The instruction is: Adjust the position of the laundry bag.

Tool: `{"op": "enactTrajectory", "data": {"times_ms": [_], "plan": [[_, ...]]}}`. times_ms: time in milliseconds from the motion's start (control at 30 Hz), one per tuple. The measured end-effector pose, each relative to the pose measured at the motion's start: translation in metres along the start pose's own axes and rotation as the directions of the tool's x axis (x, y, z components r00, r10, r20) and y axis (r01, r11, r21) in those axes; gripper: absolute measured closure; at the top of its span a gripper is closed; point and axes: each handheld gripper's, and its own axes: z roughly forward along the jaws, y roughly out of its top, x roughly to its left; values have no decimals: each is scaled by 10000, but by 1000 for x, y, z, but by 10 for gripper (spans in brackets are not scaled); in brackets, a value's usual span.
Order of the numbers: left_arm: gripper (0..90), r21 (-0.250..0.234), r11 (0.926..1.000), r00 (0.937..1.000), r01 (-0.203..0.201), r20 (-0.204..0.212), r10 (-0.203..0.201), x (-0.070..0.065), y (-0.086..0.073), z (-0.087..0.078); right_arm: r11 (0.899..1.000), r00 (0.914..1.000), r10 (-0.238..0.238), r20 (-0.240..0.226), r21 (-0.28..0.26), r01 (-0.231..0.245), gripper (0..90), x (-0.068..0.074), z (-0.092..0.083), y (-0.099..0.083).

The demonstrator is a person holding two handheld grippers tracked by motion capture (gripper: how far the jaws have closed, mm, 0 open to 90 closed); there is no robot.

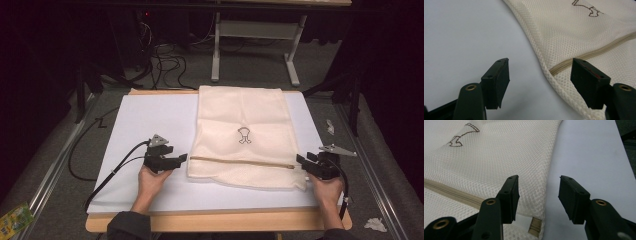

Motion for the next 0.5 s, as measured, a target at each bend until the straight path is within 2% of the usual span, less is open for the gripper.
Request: {"op": "enactTrajectory", "data": {"times_ms": [33, 300, 500], "plan": [[314, 49, 9999, 9998, 155, 123, -156, 0, 1, 3, 10000, 10000, -12, -11, 30, 12, 510, 0, 0, 0], [310, 200, 9990, 9991, 389, 162, -393, -1, 1, 10, 9998, 10000, -7, -92, 199, 9, 500, 3, 4, 1], [309, 316, 9994, 9998, 123, 129, -128, -7, 7, 15, 9995, 9999, -1, -120, 316, 5, 497, 5, 6, 2]]}}
